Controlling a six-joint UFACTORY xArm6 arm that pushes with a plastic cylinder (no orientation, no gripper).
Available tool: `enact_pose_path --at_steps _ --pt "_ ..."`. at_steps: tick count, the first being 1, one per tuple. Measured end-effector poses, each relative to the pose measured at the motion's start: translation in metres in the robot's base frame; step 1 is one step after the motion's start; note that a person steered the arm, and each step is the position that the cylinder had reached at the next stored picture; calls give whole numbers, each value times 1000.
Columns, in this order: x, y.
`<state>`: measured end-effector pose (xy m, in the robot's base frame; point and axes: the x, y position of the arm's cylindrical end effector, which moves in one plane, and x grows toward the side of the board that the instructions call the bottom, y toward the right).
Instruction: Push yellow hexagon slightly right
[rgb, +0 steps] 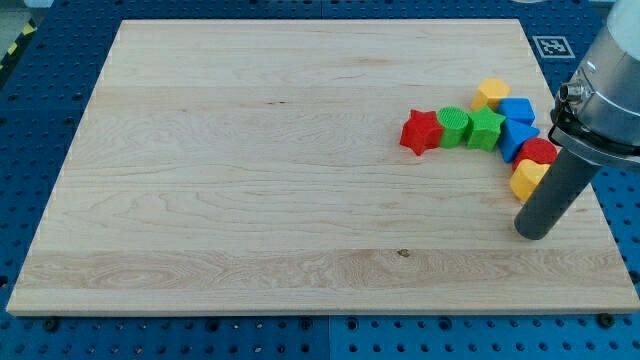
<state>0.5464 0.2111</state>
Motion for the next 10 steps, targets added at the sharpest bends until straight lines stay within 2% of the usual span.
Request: enact_pose_path --at_steps 2,6,7,8,10 --pt "0 6" --pt "0 58" --pt "-14 86" --pt "-67 100" --pt "-224 97"
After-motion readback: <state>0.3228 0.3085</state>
